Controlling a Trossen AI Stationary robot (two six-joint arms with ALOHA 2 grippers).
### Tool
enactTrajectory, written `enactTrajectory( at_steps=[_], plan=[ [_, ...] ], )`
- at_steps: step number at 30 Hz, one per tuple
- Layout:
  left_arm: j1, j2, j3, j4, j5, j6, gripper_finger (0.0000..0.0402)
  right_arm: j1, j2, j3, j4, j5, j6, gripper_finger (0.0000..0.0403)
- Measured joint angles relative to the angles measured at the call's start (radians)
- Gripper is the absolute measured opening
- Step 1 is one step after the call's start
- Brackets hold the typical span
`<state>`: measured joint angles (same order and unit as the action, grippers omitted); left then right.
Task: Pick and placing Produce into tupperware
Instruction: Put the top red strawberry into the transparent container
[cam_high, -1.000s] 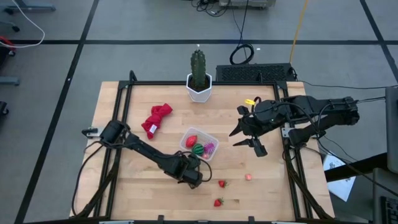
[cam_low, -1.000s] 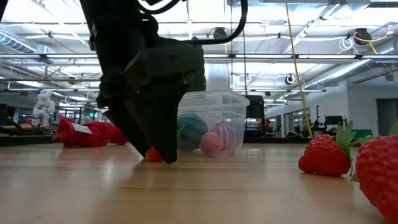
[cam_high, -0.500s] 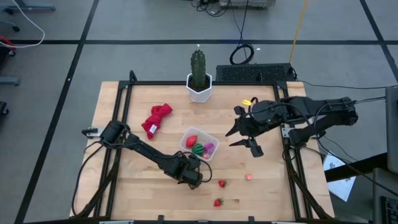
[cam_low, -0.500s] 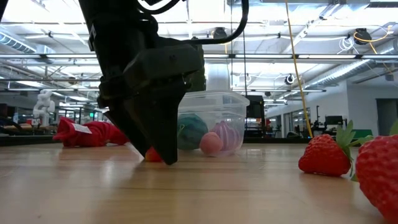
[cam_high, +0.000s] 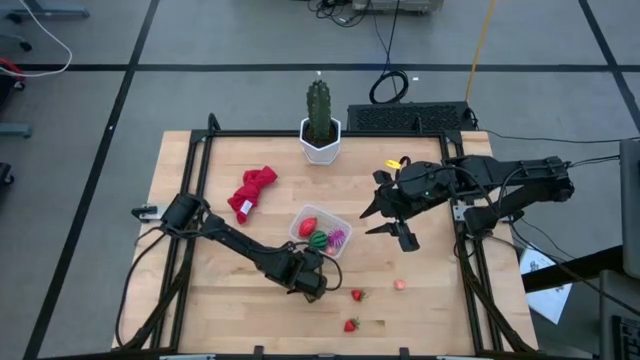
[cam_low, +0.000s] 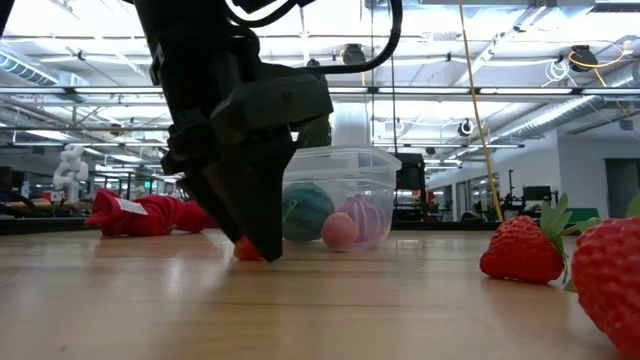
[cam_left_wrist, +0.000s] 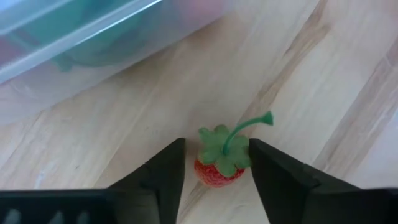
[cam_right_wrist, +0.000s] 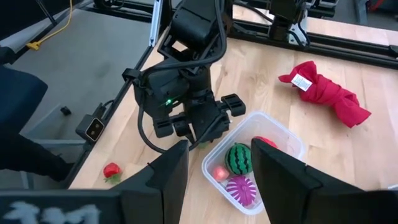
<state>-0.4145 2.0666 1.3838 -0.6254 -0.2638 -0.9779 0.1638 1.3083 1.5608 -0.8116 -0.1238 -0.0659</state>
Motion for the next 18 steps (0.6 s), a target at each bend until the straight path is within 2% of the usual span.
enactTrajectory(
  at_steps=[11,18],
  plan=[
    [-0.001,-0.006,0.0,0.005,0.019,-0.02,0.0129,0.0,0.0,0.0,0.0,0.0,-0.001,0.0165],
    [-0.003,-0.024,0.0,-0.007,0.046,-0.026,0.0121,0.0,0.0,0.0,0.0,0.0,-0.002,0.0165]
  ],
)
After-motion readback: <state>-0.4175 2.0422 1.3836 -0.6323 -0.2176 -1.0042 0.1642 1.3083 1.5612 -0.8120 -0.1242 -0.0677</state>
